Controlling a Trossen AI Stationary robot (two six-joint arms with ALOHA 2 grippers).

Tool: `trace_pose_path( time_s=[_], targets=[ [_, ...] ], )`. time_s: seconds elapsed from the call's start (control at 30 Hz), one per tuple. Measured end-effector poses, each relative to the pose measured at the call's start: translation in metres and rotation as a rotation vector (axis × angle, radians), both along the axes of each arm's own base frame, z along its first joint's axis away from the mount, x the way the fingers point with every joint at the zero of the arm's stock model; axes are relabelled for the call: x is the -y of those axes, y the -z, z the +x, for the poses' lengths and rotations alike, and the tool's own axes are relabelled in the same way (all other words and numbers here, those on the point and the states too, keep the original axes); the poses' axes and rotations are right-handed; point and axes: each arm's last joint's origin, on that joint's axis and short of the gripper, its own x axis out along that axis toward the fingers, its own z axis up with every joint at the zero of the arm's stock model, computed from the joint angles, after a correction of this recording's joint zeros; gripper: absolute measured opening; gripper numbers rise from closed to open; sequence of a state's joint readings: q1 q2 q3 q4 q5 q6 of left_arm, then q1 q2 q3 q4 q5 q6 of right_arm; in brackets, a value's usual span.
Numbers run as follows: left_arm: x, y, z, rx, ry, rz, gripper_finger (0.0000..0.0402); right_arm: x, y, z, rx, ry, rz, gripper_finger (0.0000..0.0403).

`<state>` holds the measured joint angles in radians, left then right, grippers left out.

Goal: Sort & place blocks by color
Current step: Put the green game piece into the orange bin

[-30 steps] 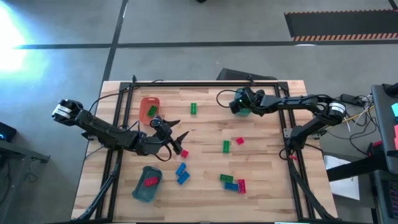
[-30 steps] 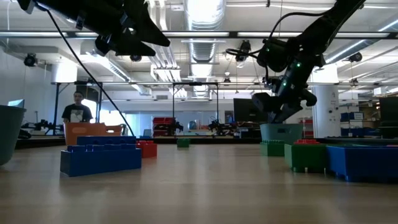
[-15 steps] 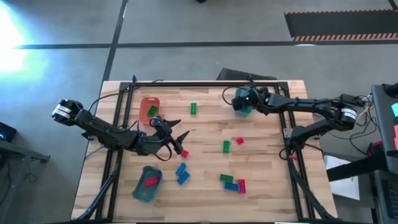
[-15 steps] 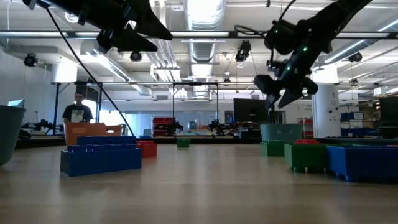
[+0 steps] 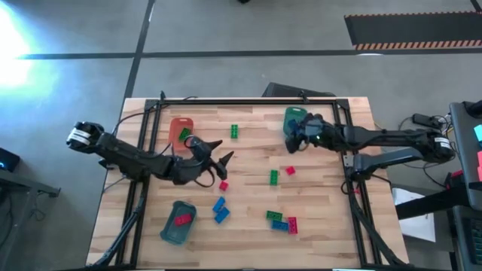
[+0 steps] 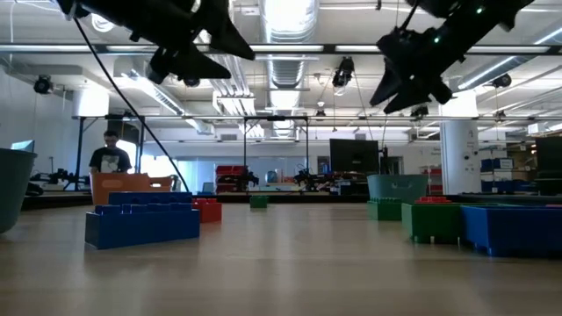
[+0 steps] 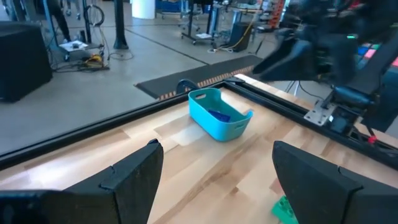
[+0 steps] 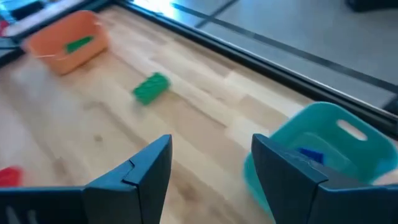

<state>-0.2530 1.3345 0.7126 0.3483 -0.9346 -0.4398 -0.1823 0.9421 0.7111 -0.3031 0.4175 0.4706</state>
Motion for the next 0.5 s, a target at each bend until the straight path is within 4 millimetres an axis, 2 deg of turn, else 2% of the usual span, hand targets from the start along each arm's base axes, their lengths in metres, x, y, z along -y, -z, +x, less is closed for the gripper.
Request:
trace_pose_path(
  time_s=[0.13,0.27,0.5],
  targets=[
    [-0.007,-0.002,0.020,-0.018,-0.001,-0.011,0.0286,-0.013,-0.006,-0.003,0.020,-0.069,-0.021,0.0210],
    [-0.018,-0.001,0.043,-0.115,-0.032,-0.029,0.0286,-0.019,-0.010,-0.006,0.020,-0.120,-0.056,0.0210],
    [-0.055,0.006,0.072,-0.395,-0.182,-0.179,0.0286,-0.022,-0.014,-0.011,0.008,-0.162,-0.095,0.0210]
  ],
)
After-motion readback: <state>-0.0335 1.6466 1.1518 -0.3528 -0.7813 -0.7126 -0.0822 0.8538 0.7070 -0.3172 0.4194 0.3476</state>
